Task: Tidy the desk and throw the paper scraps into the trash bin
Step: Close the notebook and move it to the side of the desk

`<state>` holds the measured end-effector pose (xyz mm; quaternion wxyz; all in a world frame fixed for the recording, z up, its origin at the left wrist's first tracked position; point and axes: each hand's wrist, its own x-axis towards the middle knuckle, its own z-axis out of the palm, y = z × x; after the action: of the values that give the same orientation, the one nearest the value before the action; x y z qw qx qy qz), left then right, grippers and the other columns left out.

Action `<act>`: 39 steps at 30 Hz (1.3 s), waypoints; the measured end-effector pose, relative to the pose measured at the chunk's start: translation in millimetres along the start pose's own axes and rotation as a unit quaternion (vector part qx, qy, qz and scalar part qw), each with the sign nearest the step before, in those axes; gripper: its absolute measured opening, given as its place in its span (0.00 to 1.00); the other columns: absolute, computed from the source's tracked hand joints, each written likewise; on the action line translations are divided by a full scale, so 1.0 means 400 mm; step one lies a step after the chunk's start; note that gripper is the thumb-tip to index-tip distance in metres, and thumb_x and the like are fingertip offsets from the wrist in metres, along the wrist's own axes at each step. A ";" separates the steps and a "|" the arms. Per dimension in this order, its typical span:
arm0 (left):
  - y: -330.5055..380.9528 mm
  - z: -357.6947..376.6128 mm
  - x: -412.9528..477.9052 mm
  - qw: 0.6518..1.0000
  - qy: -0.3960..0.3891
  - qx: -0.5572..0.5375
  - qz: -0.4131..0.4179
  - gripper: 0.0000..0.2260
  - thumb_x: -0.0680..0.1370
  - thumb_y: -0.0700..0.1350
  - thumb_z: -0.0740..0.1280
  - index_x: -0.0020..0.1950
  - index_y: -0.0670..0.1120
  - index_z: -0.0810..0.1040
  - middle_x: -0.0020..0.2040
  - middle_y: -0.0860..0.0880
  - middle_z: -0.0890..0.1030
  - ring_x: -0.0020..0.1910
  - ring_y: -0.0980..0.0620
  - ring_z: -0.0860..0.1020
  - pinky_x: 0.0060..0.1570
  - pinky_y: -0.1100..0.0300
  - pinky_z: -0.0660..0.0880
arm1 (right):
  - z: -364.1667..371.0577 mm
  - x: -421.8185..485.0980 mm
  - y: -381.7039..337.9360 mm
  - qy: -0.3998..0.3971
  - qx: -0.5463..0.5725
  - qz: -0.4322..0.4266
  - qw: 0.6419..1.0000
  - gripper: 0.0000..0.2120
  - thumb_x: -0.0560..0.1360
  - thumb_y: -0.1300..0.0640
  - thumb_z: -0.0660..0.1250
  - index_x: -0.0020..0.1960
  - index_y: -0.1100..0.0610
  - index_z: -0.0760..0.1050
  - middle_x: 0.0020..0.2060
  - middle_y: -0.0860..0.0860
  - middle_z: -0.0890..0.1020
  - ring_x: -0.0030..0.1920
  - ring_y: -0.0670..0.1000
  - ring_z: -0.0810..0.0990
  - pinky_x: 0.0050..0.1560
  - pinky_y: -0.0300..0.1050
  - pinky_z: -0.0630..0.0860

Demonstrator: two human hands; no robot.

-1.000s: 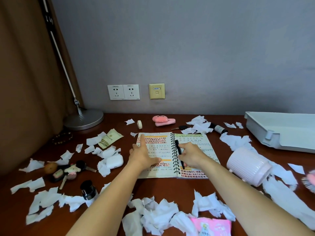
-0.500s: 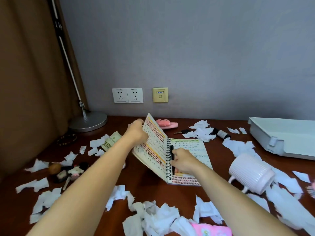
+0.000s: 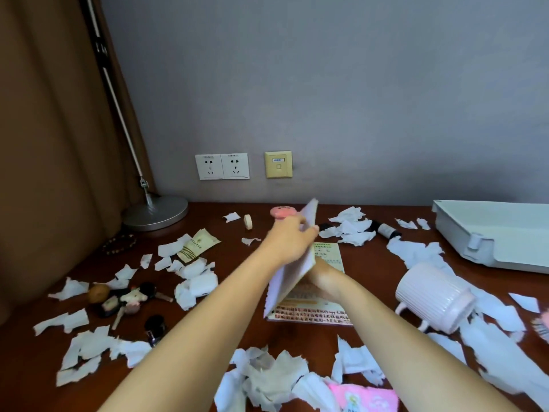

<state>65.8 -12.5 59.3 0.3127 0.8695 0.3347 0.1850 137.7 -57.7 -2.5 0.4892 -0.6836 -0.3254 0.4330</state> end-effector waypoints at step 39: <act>-0.166 0.117 -0.001 0.986 -0.039 -0.052 -0.157 0.43 0.70 0.48 0.74 0.76 0.49 0.49 0.73 0.46 0.63 0.73 0.46 0.61 0.69 0.54 0.62 | -0.141 0.002 0.131 0.073 -0.525 -0.032 0.848 0.32 0.78 0.36 0.43 0.77 0.47 0.37 0.77 0.50 0.39 0.77 0.51 0.38 0.74 0.56 0.37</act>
<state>59.4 6.1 -19.4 0.3953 0.7955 0.4442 0.1166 190.3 -95.0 -44.3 0.0937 -0.8573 -0.4891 0.1306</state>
